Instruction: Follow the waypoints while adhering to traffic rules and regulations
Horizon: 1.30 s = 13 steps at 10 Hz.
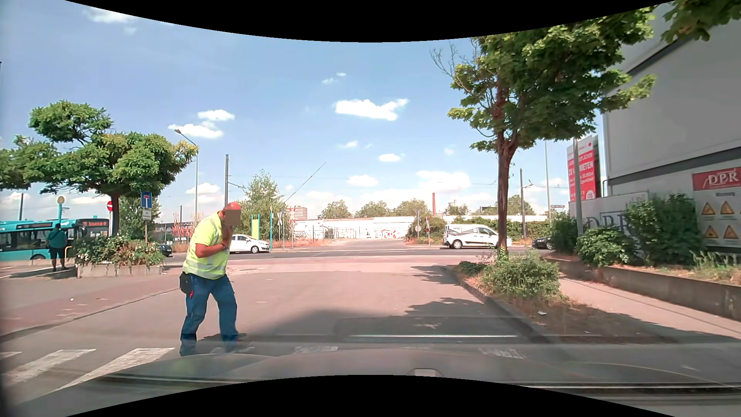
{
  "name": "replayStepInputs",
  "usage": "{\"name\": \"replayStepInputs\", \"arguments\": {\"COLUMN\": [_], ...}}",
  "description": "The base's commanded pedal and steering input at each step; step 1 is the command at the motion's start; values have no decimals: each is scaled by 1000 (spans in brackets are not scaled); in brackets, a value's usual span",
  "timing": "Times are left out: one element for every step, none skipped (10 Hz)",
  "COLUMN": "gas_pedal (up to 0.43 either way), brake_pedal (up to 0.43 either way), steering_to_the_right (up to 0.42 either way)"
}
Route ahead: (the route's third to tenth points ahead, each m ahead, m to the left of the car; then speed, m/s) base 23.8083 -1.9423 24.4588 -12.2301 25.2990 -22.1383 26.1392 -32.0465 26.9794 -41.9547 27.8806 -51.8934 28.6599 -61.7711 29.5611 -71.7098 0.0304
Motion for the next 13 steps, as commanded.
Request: {"name": "replayStepInputs", "arguments": {"gas_pedal": [0,0,0,0,0,0,0,0,0,0,0,0,0], "brake_pedal": [159,159,159,159,152,152,146,152,152,146,146,140,140], "steering_to_the_right": [-11,-11,-11,-11,-12,-13,-14,-15,-15,-15,-15,-15,-15]}}
